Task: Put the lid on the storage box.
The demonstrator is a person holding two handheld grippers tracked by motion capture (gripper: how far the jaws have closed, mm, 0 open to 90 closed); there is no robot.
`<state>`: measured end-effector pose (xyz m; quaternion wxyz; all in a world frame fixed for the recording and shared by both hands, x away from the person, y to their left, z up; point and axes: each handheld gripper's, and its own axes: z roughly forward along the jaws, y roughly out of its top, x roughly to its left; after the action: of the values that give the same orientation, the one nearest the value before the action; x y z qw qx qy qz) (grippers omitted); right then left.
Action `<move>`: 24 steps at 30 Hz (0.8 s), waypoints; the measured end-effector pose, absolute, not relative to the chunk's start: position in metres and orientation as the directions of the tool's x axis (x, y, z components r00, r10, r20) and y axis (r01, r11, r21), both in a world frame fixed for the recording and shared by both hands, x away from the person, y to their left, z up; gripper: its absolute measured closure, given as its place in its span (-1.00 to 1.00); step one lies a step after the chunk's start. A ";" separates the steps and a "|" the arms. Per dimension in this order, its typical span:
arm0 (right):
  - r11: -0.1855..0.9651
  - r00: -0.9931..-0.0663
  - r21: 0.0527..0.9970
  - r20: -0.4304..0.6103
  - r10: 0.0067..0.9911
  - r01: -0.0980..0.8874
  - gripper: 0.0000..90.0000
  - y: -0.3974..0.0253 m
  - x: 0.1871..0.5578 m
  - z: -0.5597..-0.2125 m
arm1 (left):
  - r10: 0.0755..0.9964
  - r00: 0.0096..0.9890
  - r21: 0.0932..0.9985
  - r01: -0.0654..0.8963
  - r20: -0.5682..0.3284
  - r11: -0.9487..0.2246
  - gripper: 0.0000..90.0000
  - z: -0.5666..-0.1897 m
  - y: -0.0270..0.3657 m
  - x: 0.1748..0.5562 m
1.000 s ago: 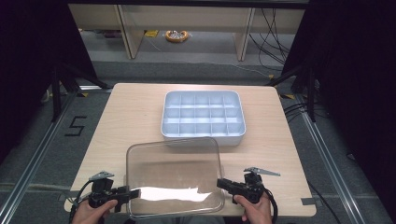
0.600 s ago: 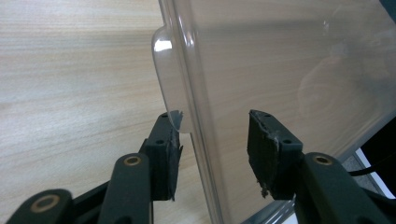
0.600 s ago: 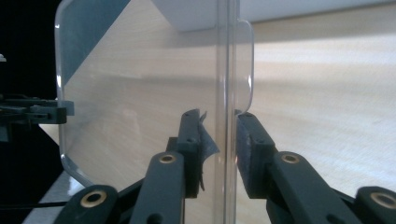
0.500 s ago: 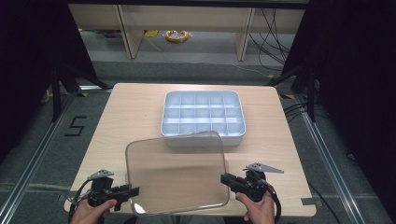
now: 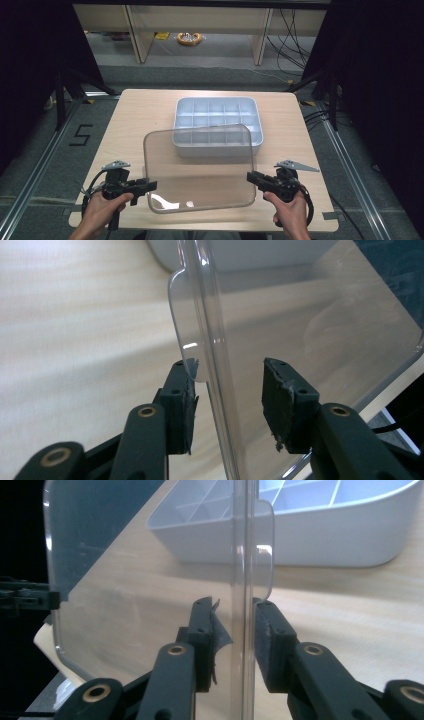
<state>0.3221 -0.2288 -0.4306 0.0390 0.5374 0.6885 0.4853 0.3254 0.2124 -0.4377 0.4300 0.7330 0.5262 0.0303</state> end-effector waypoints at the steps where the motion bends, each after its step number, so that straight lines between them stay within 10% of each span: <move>1: -0.028 -0.438 0.735 0.434 0.787 0.678 0.58 -0.233 0.330 -0.429 | 0.799 0.441 0.660 0.748 -0.410 -0.074 0.27 -0.433 0.208 0.333; 24: -0.056 -0.355 0.718 0.409 0.841 0.694 0.50 -0.252 0.418 -0.385 | 0.816 0.426 0.650 0.756 -0.390 -0.084 0.24 -0.388 0.176 0.430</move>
<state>0.4178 -0.2518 -0.3848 0.0797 0.5621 0.6825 0.4603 0.4299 0.1764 -0.3877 0.4152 0.7352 0.5345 0.0365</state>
